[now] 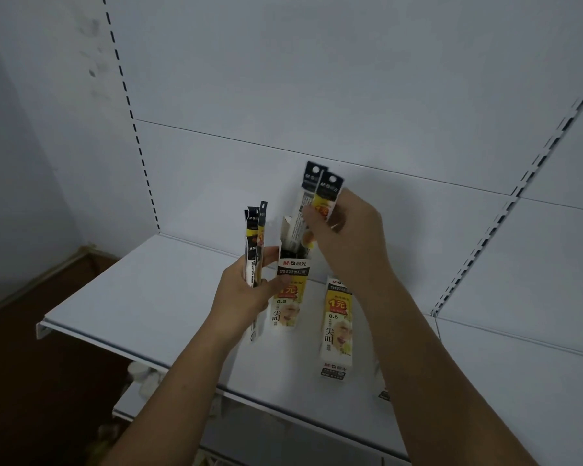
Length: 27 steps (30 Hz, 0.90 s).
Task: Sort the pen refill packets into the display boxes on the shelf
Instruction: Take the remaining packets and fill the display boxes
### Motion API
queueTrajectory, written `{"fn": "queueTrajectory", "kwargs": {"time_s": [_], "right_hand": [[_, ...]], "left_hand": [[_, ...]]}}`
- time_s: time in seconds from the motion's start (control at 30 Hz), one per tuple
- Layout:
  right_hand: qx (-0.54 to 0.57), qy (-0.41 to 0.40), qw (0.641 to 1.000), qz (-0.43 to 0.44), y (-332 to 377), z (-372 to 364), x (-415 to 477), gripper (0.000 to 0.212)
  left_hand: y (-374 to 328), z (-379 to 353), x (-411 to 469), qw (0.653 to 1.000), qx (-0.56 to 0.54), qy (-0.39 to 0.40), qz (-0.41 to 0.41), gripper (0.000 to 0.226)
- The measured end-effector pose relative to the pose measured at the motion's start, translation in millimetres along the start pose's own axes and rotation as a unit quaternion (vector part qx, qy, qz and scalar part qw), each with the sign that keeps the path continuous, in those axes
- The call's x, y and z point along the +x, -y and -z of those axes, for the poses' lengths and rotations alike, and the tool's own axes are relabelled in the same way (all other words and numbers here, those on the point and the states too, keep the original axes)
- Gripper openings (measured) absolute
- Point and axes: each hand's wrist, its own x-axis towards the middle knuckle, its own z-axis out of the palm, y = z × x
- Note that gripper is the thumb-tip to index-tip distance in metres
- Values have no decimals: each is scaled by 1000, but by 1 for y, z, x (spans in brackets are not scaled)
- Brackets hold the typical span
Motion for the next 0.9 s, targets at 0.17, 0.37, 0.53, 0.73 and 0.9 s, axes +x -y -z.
{"fn": "queueTrajectory", "kwargs": {"time_s": [0.17, 0.37, 0.53, 0.73, 0.9], "right_hand": [[-92, 56, 993, -45, -8, -9, -7, 12], [-64, 46, 996, -46, -3, 1, -12, 24], [-157, 69, 985, -33, -10, -1, -12, 27], [-134, 44, 989, -32, -10, 0, -14, 26], [-93, 7, 996, -15, -5, 3, -22, 6]], "left_hand": [[1, -2, 0, 1000, 1, 6, -5, 50], [-1, -2, 0, 1000, 23, -6, -11, 51], [-6, 0, -4, 999, 29, -22, -11, 44], [-7, 7, -5, 998, 33, -53, -14, 26], [-7, 16, -15, 981, -189, 30, 13, 27]]}}
